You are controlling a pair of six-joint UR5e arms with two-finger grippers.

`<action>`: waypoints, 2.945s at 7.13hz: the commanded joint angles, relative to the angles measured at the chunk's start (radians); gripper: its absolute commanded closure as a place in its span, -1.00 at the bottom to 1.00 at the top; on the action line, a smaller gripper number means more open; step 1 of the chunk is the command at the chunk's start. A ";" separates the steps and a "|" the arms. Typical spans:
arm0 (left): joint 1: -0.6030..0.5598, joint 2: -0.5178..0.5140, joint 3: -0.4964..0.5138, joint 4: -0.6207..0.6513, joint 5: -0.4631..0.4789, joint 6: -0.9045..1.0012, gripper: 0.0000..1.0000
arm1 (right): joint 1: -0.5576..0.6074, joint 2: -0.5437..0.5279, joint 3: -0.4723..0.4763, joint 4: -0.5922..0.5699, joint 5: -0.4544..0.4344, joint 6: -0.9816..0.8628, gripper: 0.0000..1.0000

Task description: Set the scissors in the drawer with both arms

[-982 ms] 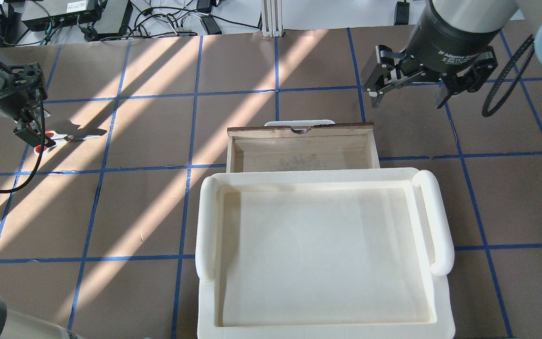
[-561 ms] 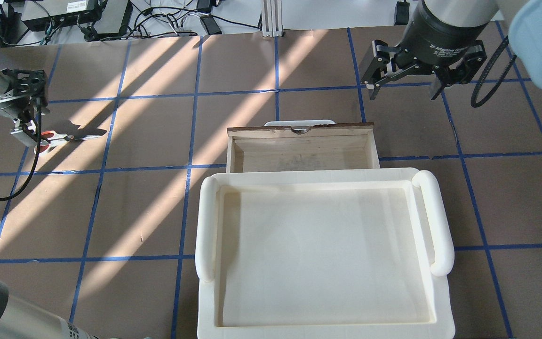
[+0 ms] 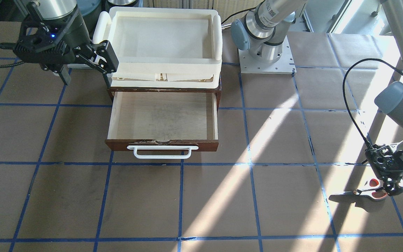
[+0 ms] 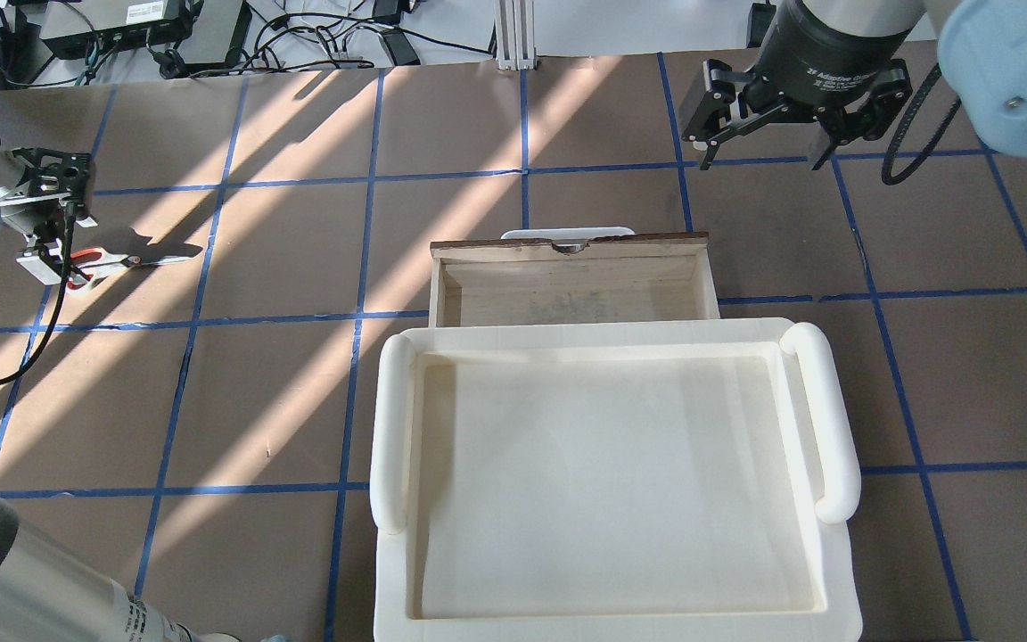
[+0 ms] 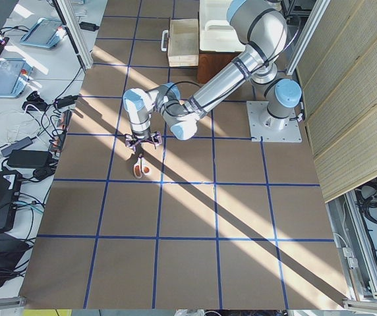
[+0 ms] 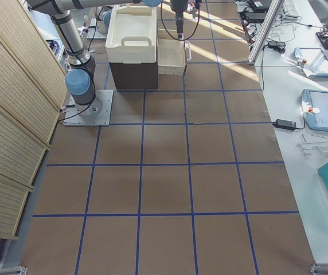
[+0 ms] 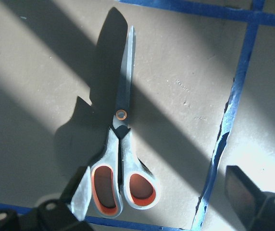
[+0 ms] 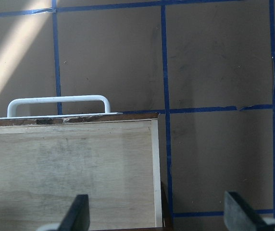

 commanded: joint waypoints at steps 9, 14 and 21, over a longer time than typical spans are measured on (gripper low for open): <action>0.028 -0.133 0.046 0.080 -0.086 0.052 -1.00 | -0.041 -0.006 0.010 0.026 0.038 0.046 -1.00; 0.025 -0.144 0.044 0.077 -0.083 0.054 -0.67 | -0.019 0.000 0.004 0.036 0.010 0.025 -1.00; 0.010 -0.129 0.046 0.075 -0.082 0.052 1.00 | -0.018 -0.002 0.010 0.023 0.021 -0.008 -1.00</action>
